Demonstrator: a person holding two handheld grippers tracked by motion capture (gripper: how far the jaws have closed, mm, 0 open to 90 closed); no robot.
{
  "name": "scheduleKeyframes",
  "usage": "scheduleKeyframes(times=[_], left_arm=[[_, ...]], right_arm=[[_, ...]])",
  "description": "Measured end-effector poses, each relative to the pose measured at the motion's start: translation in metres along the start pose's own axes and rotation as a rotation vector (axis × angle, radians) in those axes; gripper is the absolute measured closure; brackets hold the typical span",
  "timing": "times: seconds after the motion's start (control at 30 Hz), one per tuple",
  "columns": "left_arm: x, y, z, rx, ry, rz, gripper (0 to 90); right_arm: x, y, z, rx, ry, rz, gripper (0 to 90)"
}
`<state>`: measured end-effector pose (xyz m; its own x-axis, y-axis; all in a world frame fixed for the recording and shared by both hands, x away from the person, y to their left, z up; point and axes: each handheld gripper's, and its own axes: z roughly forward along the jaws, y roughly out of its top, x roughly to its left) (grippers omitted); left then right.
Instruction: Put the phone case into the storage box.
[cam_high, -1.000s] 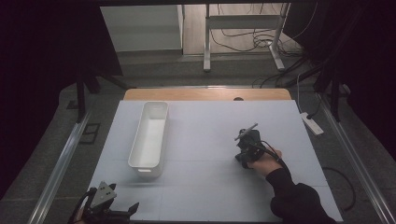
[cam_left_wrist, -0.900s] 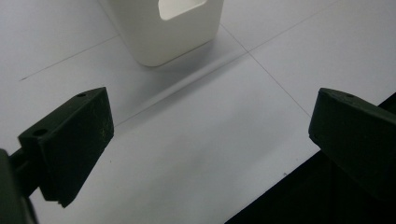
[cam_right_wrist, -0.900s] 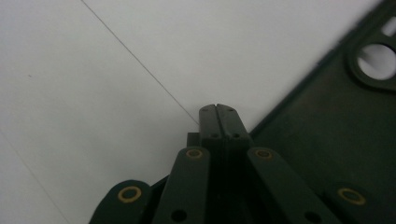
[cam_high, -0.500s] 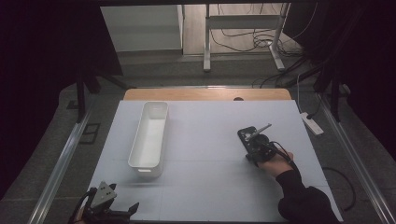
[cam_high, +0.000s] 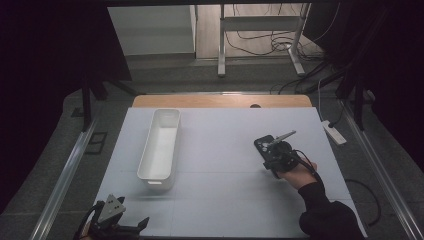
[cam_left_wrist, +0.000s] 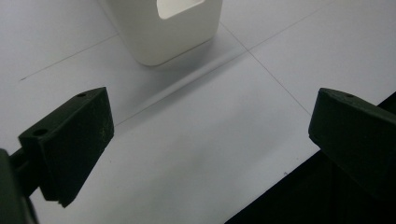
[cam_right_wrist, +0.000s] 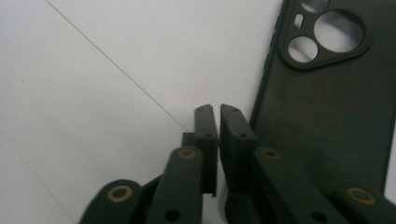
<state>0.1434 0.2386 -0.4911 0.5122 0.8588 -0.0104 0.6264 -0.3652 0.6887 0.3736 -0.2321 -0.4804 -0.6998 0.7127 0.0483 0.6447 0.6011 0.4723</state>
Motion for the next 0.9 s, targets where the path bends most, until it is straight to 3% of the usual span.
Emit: scheduleKeyframes(times=[0.47, 0.5, 0.57, 0.73, 0.8, 0.9], left_arm=[[-0.0001, 0.0002, 0.0003, 0.003, 0.0, 0.002, 1.1], [-0.0001, 0.0002, 0.0003, 0.003, 0.0, 0.002, 1.1], [-0.0001, 0.0002, 0.0004, 0.003, 0.0, 0.002, 1.1], [-0.0002, 0.0002, 0.0004, 0.005, 0.0, 0.003, 1.1], [-0.0002, 0.0003, 0.0005, 0.006, 0.0, 0.004, 1.1], [-0.0003, 0.0003, 0.0005, 0.008, 0.0, 0.006, 1.1]], right_arm=[[-0.0009, 0.0067, -0.0082, -0.047, -0.062, 0.05, 45.8], [0.0003, 0.0079, -0.0085, -0.057, -0.068, 0.041, 39.8], [0.001, 0.0086, -0.0088, -0.061, -0.067, 0.03, 36.7], [0.0031, 0.011, -0.0076, -0.109, -0.101, 0.0, 13.8], [0.002, 0.0109, -0.0057, -0.117, -0.121, -0.017, 7.4], [-0.0008, 0.0099, -0.0028, -0.115, -0.116, -0.008, 1.7]])
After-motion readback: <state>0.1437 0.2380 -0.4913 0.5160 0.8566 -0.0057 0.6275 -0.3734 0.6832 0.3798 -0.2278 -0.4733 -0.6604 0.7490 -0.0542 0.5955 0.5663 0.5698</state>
